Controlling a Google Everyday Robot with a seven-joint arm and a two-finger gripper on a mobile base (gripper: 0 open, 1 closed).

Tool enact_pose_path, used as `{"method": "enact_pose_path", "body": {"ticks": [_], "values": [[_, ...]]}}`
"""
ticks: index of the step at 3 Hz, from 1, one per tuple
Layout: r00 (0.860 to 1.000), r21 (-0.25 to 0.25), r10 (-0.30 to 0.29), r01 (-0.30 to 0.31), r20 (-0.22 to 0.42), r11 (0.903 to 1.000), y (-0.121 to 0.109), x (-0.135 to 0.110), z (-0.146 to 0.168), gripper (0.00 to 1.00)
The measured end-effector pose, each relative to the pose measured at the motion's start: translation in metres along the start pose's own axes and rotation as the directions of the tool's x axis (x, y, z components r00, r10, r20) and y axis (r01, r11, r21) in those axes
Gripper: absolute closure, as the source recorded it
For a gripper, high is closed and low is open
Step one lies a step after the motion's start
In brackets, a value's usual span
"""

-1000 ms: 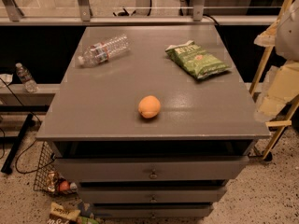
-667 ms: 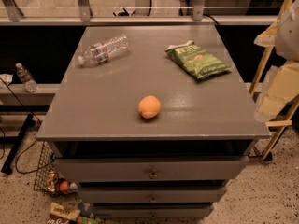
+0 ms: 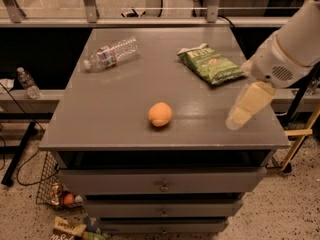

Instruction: Move orange near water bottle

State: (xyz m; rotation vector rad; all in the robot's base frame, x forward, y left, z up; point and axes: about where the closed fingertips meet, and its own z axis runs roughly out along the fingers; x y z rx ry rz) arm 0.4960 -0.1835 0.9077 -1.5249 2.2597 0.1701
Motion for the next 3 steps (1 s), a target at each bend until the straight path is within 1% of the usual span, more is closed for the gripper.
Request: {"method": "enact_pose_path", "body": {"ticks": [1,2,3], "values": [[0.991,-0.045,0.048,-0.042,0.127,0.9981,-0.012,-0.029,0.030,0.00],[0.976,-0.025,0.018,-0.013,0.215,0.9996,-0.016,-0.059,0.029,0.00],[0.973,-0.007,-0.079,0.082,0.217,0.9966,0.000,-0.086,0.031,0.00]]}}
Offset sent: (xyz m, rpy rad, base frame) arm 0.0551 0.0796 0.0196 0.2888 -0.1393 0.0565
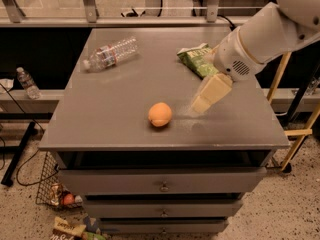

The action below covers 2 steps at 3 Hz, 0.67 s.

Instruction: Move orange near water bottle

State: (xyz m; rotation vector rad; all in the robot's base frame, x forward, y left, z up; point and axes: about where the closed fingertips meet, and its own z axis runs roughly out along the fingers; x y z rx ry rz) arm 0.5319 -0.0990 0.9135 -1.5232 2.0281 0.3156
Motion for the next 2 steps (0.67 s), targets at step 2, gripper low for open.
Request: {"method": "enact_pose_path", "body": {"ticks": [2], "values": [[0.979,-0.073,-0.205,0.204,-0.015,0.9763,0.036,-0.043,0.022,0.00]]}}
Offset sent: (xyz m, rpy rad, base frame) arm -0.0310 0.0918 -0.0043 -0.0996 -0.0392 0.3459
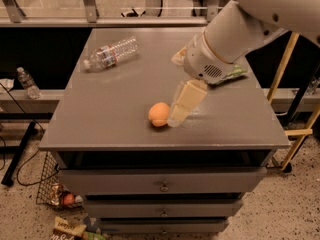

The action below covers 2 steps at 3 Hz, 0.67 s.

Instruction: Move orange near water bottle

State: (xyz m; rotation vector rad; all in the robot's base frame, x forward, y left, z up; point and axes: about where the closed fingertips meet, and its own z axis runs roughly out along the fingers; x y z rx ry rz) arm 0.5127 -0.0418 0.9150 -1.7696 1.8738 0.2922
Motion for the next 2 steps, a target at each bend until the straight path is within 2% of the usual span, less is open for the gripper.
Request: {"method": "enact_pose_path", "body": {"ticks": [1,2], "values": [[0.998,-0.057,-0.067,0.067,-0.004,0.9961,0.011,-0.014,0.015,0.00],[0.993,-0.103,-0.112,0.109,-0.031,0.9888,0.023,-0.021,0.031,0.00]]}}
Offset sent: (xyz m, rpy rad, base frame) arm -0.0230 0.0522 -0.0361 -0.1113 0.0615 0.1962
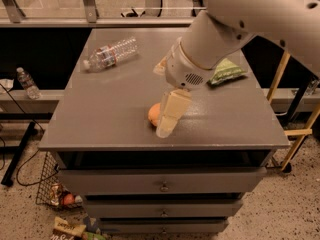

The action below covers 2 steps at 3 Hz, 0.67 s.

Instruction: Move orange near water bottle

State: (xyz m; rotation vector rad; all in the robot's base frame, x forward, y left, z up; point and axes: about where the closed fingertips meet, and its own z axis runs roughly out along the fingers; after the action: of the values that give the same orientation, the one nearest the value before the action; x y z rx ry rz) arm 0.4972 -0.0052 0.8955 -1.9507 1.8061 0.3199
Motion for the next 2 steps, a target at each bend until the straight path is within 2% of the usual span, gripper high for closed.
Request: {"method": "enact_pose_path", "body": {"ticks": [2], "values": [[0.998,-0.070,-0.043,0.039,-0.048,0.9967,0.019,-0.011,0.028,0.00]]}}
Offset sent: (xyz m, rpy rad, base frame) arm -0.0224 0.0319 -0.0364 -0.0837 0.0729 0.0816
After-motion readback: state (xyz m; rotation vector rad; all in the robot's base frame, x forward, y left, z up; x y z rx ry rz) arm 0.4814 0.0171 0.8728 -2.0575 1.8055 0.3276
